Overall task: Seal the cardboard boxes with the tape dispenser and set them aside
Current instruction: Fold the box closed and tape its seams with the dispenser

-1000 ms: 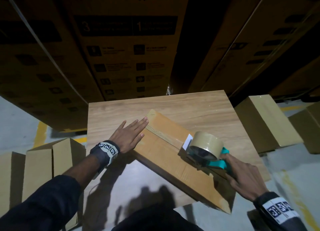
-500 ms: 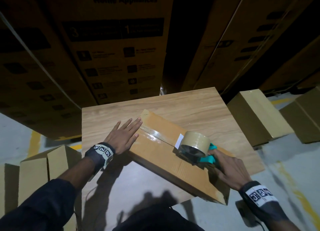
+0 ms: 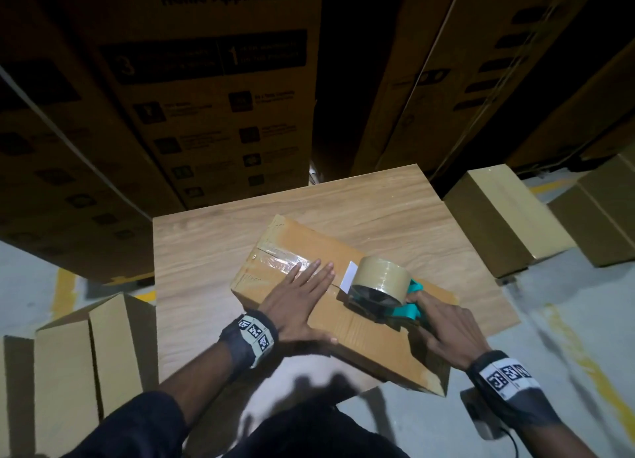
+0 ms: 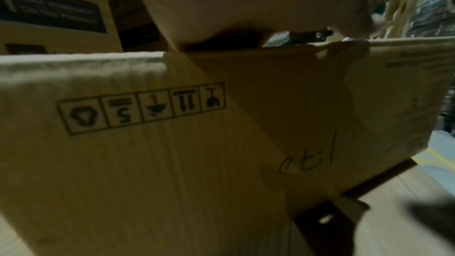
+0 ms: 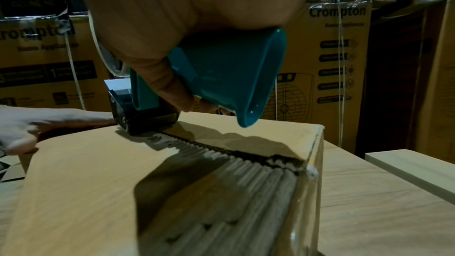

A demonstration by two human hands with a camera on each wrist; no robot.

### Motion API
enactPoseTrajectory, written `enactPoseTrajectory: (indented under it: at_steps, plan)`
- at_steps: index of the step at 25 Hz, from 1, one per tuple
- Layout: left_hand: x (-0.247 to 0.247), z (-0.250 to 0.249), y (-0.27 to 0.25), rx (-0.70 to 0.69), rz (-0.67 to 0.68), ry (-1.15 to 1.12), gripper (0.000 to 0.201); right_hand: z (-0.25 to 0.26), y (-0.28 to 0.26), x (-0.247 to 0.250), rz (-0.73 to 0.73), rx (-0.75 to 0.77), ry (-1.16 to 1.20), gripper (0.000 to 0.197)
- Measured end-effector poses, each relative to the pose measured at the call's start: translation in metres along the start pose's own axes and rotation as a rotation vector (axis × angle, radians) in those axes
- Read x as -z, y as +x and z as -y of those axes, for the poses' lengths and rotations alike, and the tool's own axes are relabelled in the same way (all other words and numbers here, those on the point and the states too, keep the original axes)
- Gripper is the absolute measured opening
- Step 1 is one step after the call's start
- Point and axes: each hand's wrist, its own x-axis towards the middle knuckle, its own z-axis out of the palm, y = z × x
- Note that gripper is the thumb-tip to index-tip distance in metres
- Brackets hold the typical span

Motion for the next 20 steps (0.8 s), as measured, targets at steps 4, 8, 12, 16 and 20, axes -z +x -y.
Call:
enactPoseTrajectory:
  at_steps: [4, 8, 12, 16, 20]
  plan:
    - [-0.002, 0.013, 0.0, -0.029, 0.015, 0.081, 0.141, 0.004, 0.002, 0.001, 0.021, -0.016, 0.018, 0.065]
    - [0.003, 0.052, -0.012, 0.027, 0.021, 0.067, 0.139, 0.039, 0.028, 0.004, 0.055, -0.001, 0.046, 0.065]
    - [0.017, 0.11, -0.045, 0.114, 0.036, 0.022, 0.141, 0.096, 0.079, 0.004, 0.047, 0.087, -0.014, 0.064]
    - [0.021, 0.147, -0.067, 0.19, 0.031, 0.01, 0.148, 0.131, 0.116, 0.004, 0.041, 0.141, -0.072, 0.066]
    - [0.017, 0.151, -0.067, 0.193, 0.01, -0.016, 0.149, 0.13, 0.123, 0.006, 0.038, 0.148, -0.072, 0.064]
